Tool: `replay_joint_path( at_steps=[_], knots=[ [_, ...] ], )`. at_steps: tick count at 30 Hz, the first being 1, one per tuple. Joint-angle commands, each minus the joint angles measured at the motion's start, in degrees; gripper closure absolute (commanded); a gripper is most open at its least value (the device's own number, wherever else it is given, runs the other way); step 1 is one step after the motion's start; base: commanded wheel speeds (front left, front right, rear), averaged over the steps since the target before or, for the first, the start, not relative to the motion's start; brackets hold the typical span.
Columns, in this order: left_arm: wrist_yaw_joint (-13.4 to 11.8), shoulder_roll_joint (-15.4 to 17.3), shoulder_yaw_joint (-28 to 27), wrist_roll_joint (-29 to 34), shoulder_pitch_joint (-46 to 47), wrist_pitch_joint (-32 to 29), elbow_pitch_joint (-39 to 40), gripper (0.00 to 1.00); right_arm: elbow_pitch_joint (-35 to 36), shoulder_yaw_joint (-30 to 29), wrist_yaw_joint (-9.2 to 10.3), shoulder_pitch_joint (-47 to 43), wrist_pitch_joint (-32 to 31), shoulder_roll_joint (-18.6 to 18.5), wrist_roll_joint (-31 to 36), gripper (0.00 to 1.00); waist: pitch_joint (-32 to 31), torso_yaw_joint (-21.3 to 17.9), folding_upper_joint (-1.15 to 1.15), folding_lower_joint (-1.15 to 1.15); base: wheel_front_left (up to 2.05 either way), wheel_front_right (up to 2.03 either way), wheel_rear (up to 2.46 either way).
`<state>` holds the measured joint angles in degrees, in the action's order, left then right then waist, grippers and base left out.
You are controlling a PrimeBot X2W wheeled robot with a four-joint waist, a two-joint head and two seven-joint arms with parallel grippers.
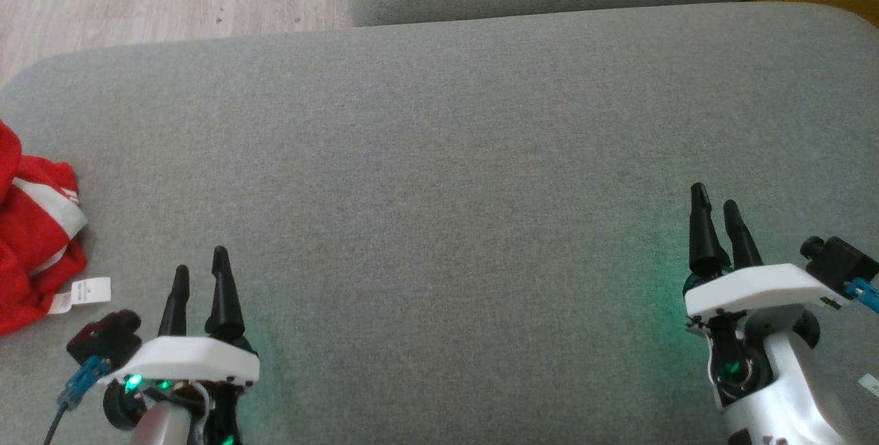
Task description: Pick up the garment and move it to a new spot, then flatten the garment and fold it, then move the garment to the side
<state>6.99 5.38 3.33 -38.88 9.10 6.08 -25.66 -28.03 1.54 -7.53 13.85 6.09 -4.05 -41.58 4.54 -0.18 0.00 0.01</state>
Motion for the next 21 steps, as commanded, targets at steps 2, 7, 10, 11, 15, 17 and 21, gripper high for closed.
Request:
replay_joint_path(
  at_steps=[2, 7, 10, 11, 15, 17, 21],
  knots=[
    [-0.45, 1.16, -0.93, 2.96, 2.94, 1.05, 1.25, 0.0, 1.08, 1.09, 0.03, 3.33, 1.01, 0.09, 3.08, 0.0, 0.11, -0.03, 0.0, 0.0, 0.0, 0.0, 0.0],
    [-0.61, 0.76, -0.9, 6.41, 2.48, 1.9, 0.74, 0.0, 0.28, 1.35, 0.03, 3.1, 1.85, 0.32, 7.06, 0.0, 0.04, -0.07, 0.0, -0.01, 0.0, 0.0, 0.0],
    [-0.67, 0.56, -1.16, 8.3, 2.15, 2.4, 0.31, 0.0, -0.32, 1.01, 0.03, 2.92, 2.36, 0.54, 9.19, 0.0, -0.07, -0.15, 0.0, -0.01, 0.0, 0.0, 0.0],
    [-0.66, 0.55, -1.19, 9.01, 2.05, 2.57, 0.19, 0.0, -0.45, 1.03, 0.03, 2.88, 2.53, 0.62, 10.03, 0.0, -0.08, -0.17, 0.0, -0.01, 0.0, 0.0, 0.0],
    [-0.7, 0.62, -1.34, 11.96, 1.87, 3.24, -0.16, 0.0, -1.02, 1.04, 0.03, 2.79, 3.2, 0.83, 13.35, 0.0, -0.12, -0.15, 0.0, -0.01, 0.0, 0.0, 0.0],
    [-0.75, 0.57, -1.51, 13.33, 1.82, 3.57, -0.24, 0.0, -1.24, 0.88, 0.03, 2.8, 3.54, 0.91, 14.89, 0.0, -0.12, -0.1, 0.0, -0.01, 0.0, 0.0, 0.0],
    [-0.81, 0.38, -2.05, 15.98, 1.72, 4.25, -0.14, 0.0, -1.01, 0.51, 0.03, 2.98, 4.21, 1.04, 17.83, 0.0, -0.28, -0.05, 0.0, -0.01, 0.0, 0.0, 0.0]
  ],
)
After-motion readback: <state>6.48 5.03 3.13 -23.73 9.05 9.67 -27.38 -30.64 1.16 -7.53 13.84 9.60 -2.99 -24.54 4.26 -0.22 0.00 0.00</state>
